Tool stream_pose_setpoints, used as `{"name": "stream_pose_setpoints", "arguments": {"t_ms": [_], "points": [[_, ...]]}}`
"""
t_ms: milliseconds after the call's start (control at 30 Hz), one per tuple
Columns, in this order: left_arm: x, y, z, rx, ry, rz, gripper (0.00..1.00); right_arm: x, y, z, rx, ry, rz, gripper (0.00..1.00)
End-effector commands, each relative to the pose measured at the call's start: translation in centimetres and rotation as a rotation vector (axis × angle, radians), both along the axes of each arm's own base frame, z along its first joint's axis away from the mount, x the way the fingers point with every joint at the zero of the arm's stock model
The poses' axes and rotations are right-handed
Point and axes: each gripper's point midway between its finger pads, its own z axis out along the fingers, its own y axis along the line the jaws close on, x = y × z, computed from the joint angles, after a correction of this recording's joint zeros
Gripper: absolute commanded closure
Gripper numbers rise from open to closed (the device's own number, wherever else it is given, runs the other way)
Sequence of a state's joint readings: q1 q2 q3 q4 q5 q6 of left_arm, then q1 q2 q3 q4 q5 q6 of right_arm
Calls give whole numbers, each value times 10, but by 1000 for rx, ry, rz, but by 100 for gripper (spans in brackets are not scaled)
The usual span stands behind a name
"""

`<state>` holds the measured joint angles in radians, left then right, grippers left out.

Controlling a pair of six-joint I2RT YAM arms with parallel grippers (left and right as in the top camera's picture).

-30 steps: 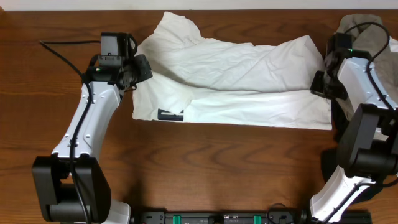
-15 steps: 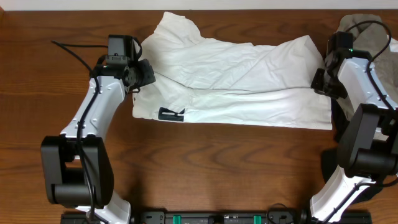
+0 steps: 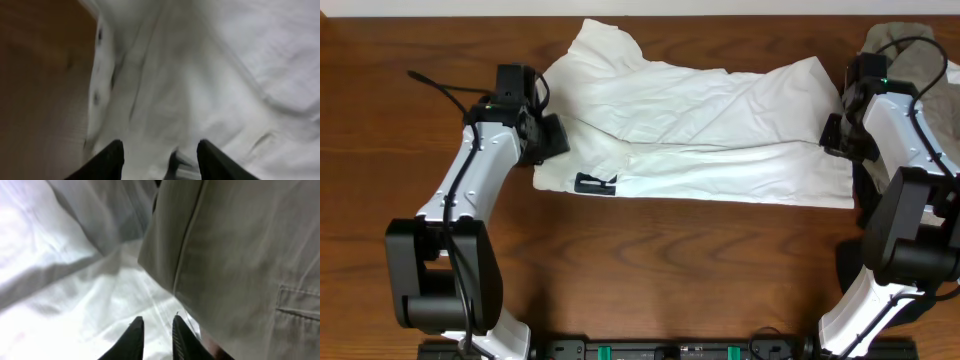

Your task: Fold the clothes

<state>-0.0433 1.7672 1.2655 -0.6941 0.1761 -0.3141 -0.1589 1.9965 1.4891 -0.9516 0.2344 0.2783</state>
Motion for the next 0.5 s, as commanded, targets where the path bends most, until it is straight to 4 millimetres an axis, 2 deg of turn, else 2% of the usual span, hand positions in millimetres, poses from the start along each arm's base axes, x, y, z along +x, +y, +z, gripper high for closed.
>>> {"name": "stream_pose_setpoints", "arguments": {"t_ms": [0, 100, 167, 267, 467], "points": [[-19, 10, -4, 21, 75, 16, 50, -3, 9, -8, 50, 24, 49, 85], [-40, 25, -8, 93, 165, 53, 50, -6, 19, -15, 88, 34, 85, 88], [-47, 34, -9, 147, 194, 77, 50, -9, 23, -22, 90, 42, 95, 88], [-46, 35, -9, 150, 191, 77, 50, -14, 32, -36, 91, 48, 114, 89], [-31, 31, -12, 128, 124, 77, 50, -27, 41, -56, 94, 70, 134, 88]]}}
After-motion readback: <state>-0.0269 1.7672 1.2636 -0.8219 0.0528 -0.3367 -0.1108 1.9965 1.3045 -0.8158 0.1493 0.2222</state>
